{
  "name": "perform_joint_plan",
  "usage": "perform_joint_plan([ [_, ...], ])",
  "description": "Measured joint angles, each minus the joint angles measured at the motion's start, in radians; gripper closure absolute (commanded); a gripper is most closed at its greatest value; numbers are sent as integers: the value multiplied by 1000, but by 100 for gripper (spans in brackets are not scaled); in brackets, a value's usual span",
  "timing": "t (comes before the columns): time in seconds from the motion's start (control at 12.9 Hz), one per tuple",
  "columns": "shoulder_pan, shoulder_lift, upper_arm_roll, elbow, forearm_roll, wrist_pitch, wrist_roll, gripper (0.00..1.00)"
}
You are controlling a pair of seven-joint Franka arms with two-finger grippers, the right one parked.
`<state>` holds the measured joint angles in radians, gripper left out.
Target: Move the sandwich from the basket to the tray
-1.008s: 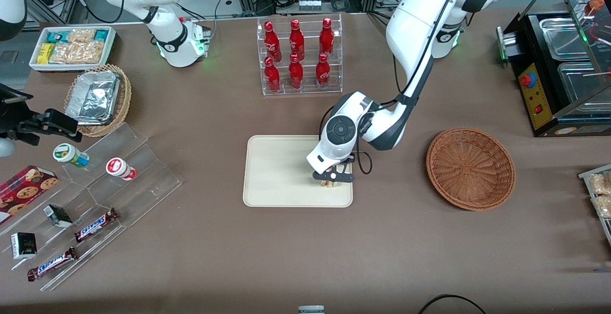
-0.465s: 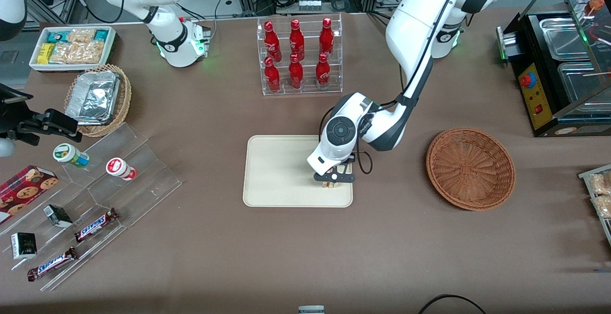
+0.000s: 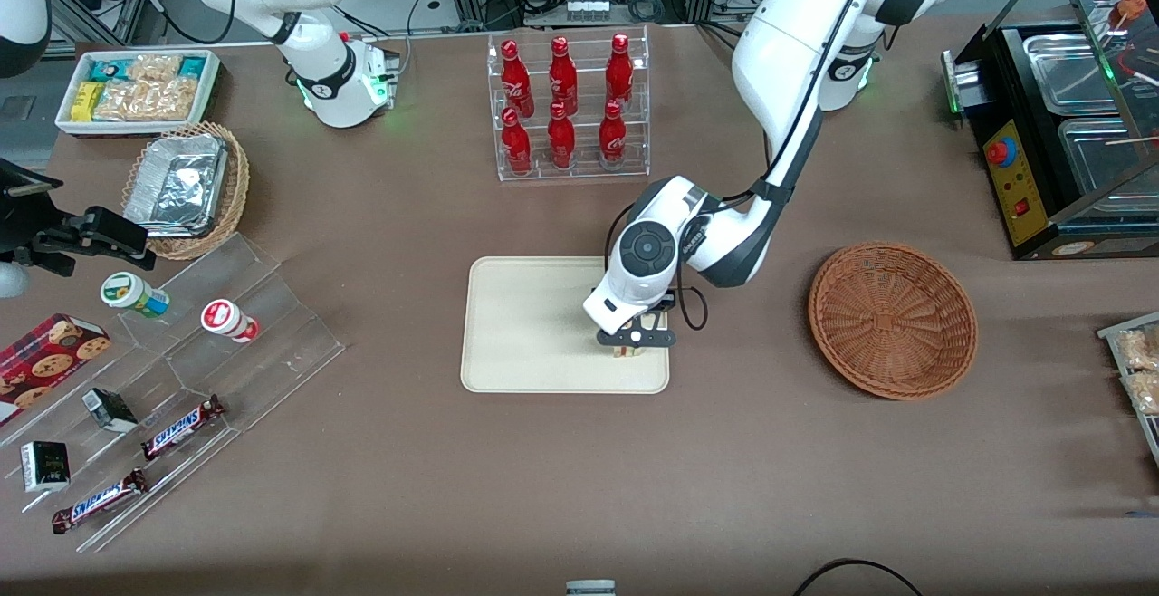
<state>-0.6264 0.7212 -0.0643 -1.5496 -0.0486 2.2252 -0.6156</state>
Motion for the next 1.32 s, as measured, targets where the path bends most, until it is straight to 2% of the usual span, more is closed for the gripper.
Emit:
perform_joint_plan([
  [0.31, 9, -102, 38, 29, 0, -146, -2, 0],
  [0.54, 68, -221, 63, 31, 3, -290, 1, 0],
  [0.78, 164, -328, 68, 25, 6, -391, 32, 0],
  [1.32, 453, -542, 74, -39, 7, -561, 335, 0],
])
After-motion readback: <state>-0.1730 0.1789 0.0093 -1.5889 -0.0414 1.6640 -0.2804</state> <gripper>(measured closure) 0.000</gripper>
